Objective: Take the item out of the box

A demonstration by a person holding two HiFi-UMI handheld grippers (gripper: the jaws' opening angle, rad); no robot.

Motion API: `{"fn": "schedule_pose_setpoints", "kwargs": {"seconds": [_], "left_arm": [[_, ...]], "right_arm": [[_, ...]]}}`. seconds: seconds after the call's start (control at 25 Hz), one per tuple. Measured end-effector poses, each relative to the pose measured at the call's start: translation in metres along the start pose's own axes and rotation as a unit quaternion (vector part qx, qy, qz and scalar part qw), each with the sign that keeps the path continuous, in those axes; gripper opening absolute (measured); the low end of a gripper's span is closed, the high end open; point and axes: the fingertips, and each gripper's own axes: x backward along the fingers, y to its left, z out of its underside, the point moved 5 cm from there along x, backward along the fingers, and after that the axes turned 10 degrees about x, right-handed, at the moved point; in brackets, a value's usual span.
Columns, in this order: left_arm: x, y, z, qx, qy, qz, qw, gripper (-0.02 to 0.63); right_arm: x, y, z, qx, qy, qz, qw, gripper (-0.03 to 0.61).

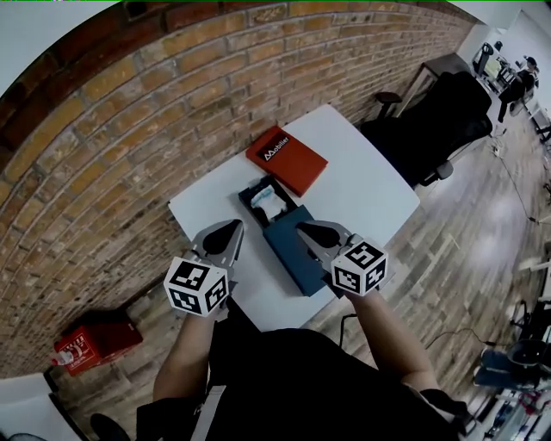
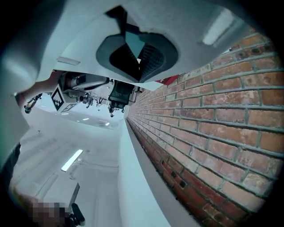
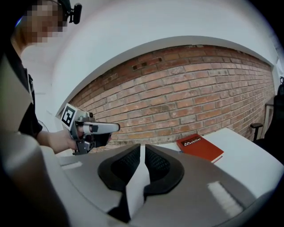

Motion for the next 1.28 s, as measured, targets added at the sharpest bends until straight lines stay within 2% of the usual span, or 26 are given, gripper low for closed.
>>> {"fn": "schedule_pose_setpoints", "kwargs": {"seconds": [0.24,0.56,0.92,1.08,1.28], "left_arm": [[-0.039,0.038,0.000,0.019,0.028,0.031,0.9989,0.006],[-0.075,0.073,0.002,0.031,0.031,0.049,0.9978,0.006],[-0.095,0.107,0.019,0.040,0.056,0.052,0.9962,0.006],[-0.098,0.114,0.019,0.031,0.063,0.065,0.9954,0.006],[-0.093,0.122,0.012,0.037,0.059,0.069,0.9951,0.007]], "right_arm": [[-0.061,-0.033,0.016,-0.004,0.073,0.004,0.997,0.061],[-0.122,-0.071,0.048,0.010,0.158,0.011,0.987,0.084],[-0.170,-0.098,0.084,0.027,0.246,0.007,0.969,0.091],[-0.183,-0.092,0.098,0.030,0.274,-0.008,0.961,0.108],[-0.198,-0.077,0.115,0.073,0.328,-0.046,0.941,0.141]]}}
